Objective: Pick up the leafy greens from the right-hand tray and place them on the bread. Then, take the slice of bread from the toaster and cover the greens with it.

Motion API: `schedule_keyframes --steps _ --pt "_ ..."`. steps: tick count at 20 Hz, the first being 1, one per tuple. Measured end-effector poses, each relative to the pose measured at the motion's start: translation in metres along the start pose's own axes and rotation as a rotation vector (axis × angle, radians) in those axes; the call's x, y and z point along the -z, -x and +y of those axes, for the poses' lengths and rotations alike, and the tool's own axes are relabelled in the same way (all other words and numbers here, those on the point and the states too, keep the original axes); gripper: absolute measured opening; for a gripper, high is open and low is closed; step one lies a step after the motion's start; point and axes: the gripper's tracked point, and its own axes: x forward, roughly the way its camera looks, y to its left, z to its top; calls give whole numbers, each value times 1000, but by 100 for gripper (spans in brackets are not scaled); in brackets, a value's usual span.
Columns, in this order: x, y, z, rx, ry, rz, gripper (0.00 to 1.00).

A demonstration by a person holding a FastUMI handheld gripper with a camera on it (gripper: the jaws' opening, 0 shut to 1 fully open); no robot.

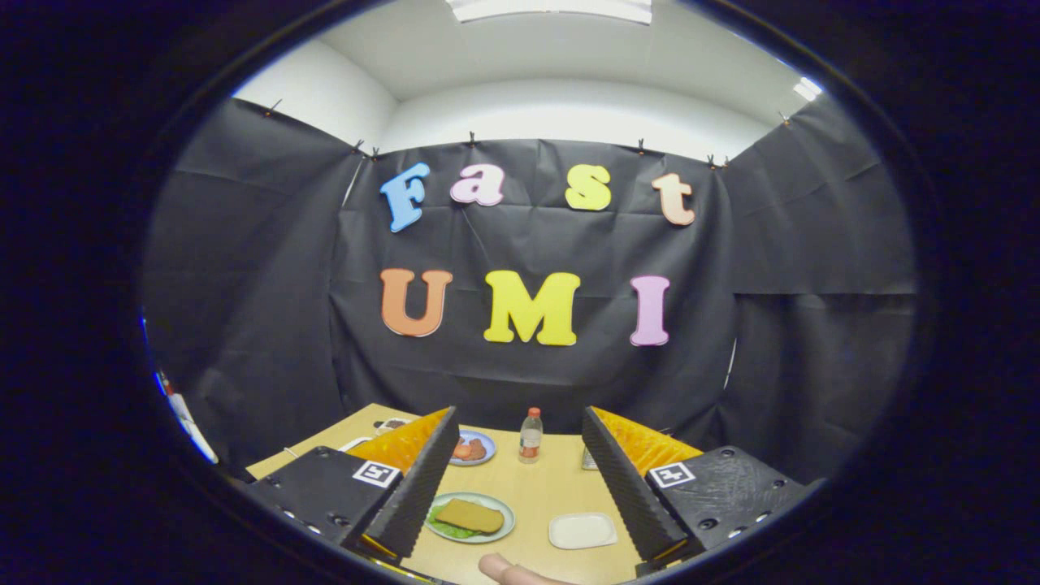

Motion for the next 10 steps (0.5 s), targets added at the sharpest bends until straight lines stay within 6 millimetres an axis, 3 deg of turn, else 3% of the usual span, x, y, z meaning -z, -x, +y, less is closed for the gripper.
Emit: schedule_keyframes --steps 5,10 --pt "9 0 -6 -7 5 -17 96" --pt "19 -18 -8 -13 -25 9 96"
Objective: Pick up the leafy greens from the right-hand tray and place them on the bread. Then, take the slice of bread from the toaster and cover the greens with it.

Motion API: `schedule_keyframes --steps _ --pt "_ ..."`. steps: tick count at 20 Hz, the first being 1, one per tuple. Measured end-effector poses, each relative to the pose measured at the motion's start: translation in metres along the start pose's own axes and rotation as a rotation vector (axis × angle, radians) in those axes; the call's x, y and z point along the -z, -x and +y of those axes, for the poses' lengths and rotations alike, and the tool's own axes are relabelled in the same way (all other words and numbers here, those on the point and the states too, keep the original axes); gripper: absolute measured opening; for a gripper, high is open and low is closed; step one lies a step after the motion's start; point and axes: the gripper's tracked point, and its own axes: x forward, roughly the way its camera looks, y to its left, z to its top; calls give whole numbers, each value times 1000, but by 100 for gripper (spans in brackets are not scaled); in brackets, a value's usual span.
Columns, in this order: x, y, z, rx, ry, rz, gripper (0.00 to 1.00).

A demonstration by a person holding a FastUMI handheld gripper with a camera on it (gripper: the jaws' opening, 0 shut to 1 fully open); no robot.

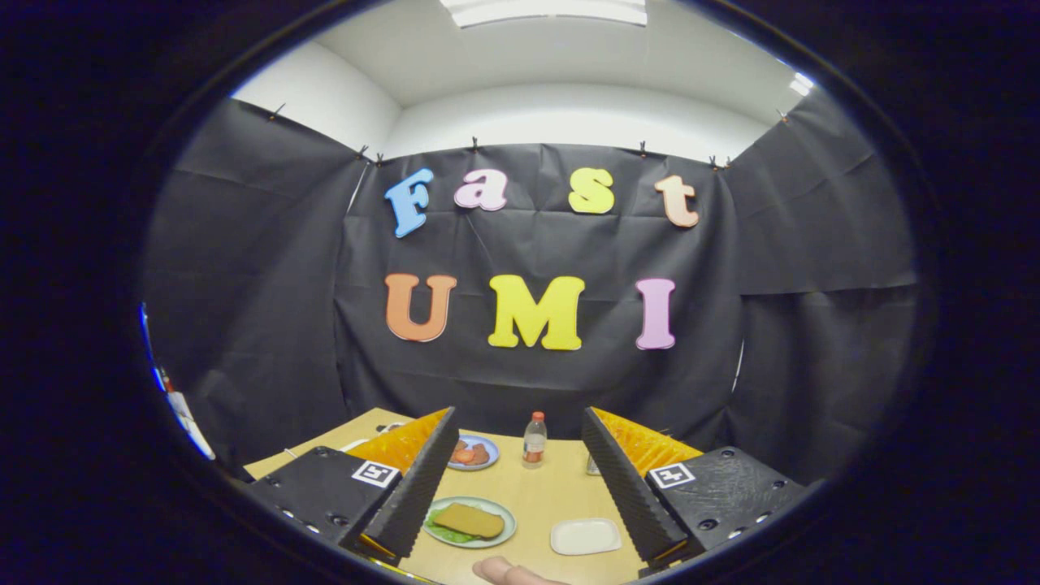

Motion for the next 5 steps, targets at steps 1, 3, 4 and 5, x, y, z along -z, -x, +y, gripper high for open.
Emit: schedule_keyframes --steps 1,3,4,5 --pt "7 -5 -2 1 -14 22 96" --pt "21 -11 -2 0 -36 73 96" --pt "26 -14 -1 -7 -29 88 96" --pt "28 -19 -4 0 -14 97 96"
